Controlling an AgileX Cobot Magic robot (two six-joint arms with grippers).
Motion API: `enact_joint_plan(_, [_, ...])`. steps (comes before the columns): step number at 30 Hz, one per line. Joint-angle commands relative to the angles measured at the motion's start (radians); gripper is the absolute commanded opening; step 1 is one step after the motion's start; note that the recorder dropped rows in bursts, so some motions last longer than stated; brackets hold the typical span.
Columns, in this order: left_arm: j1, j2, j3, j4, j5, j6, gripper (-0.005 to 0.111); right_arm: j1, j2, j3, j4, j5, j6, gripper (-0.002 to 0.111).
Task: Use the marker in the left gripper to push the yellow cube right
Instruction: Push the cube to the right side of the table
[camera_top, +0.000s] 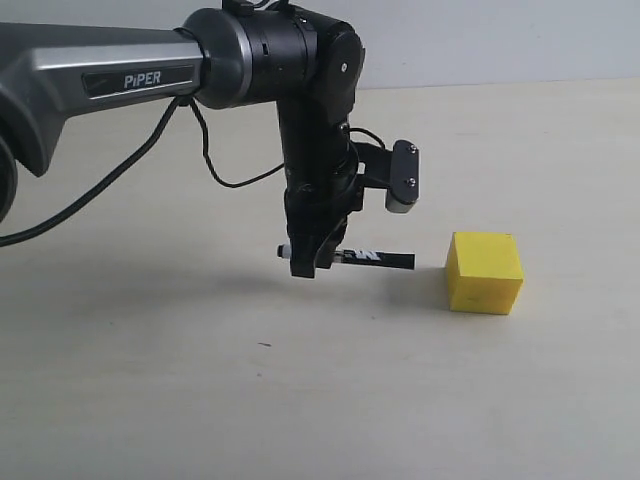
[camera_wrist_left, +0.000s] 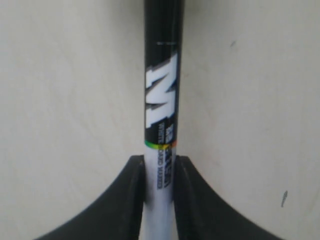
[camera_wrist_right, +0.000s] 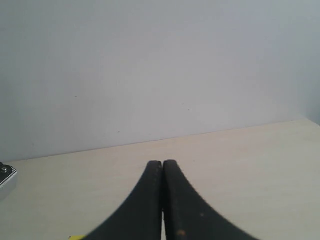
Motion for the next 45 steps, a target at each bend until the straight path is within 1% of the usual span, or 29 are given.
enact_joint_plan(1, [-0.003, 0.001, -0.005, -0.009, -0.018, -0.003, 0.0, -0.005, -0.007, 0.005, 0.003, -0.01, 0.001, 0.0])
enact_joint_plan(7, [-0.003, 0.003, -0.005, -0.014, -0.135, -0.12, 0.0, -0.005, -0.007, 0.005, 0.003, -0.01, 0.001, 0.0])
enact_joint_plan(15, [-0.03, 0.02, -0.005, -0.025, -0.146, -0.072, 0.0, -0.005, -0.007, 0.005, 0.003, -0.01, 0.001, 0.0])
enact_joint_plan(17, [-0.039, 0.027, -0.005, -0.008, -0.146, -0.072, 0.0, -0.005, -0.007, 0.005, 0.003, -0.01, 0.001, 0.0])
enact_joint_plan(24, [-0.047, 0.036, -0.005, -0.002, -0.149, -0.072, 0.0, -0.005, -0.007, 0.005, 0.003, -0.01, 0.001, 0.0])
enact_joint_plan(29, [-0.1, 0.037, -0.005, -0.002, -0.22, -0.053, 0.0, -0.005, -0.007, 0.005, 0.003, -0.01, 0.001, 0.0])
enact_joint_plan(31, [-0.104, 0.037, -0.01, -0.002, -0.231, -0.052, 0.0, -0.005, -0.007, 0.005, 0.003, -0.01, 0.001, 0.0])
enact_joint_plan(34, [-0.087, 0.037, -0.03, -0.002, -0.179, -0.088, 0.0, -0.005, -0.007, 0.005, 0.003, -0.01, 0.001, 0.0])
enact_joint_plan(37, [-0.061, 0.037, -0.044, -0.002, -0.065, -0.109, 0.0, -0.005, -0.007, 0.005, 0.003, -0.01, 0.001, 0.0])
enact_joint_plan(40, [-0.052, 0.037, -0.044, 0.008, 0.015, -0.109, 0.0, -0.005, -0.007, 0.005, 0.003, -0.01, 0.001, 0.0])
enact_joint_plan(42, [-0.051, 0.037, -0.044, 0.013, 0.019, -0.109, 0.0, -0.005, -0.007, 0.005, 0.003, -0.01, 0.001, 0.0])
enact_joint_plan(45, [-0.071, 0.037, -0.044, 0.011, 0.008, -0.109, 0.0, -0.005, -0.007, 0.005, 0.003, -0.01, 0.001, 0.0])
